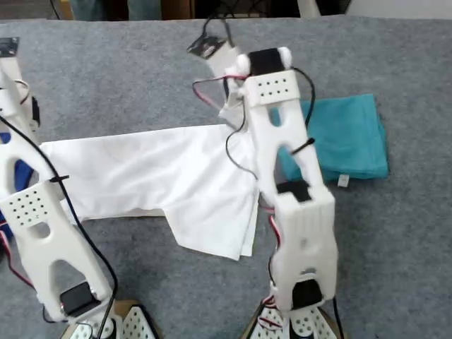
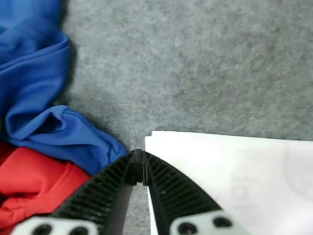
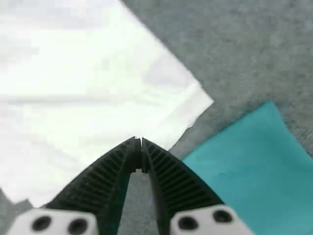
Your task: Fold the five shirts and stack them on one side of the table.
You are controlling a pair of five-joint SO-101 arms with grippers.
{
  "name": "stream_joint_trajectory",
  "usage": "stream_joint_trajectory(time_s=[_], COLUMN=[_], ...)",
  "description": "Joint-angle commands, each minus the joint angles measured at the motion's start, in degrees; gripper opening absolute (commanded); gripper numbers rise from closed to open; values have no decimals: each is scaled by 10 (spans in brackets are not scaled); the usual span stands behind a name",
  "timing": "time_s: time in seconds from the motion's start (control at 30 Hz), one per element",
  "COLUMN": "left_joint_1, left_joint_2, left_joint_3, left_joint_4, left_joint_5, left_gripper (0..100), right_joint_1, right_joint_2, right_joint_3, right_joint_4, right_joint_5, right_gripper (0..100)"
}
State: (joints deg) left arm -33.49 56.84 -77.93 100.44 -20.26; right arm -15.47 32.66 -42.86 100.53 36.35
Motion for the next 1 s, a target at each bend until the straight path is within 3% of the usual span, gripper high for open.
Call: stream_joint_trajectory(time_s=[0.0,0.2,0.33,0.47,0.73,0.97], left_joint_1=[-28,-74,-88,-95,-109,-120], left_joint_2=[-28,-57,-68,-111,-381,-571], left_joint_3=[-30,-31,-29,18,380,729], left_joint_4=[5,5,6,7,0,-144], left_joint_5=[-4,-7,-7,-6,-7,-40], left_gripper=[28,28,28,28,28,28], right_joint_1=[-29,-57,-70,-133,-270,-308], right_joint_2=[-126,-276,-379,-473,-589,-589], right_joint_3=[184,463,618,739,886,961], right_joint_4=[-32,-120,-185,-213,-260,-371], right_joint_5=[49,141,161,164,121,84], right_gripper=[15,15,18,19,127,132])
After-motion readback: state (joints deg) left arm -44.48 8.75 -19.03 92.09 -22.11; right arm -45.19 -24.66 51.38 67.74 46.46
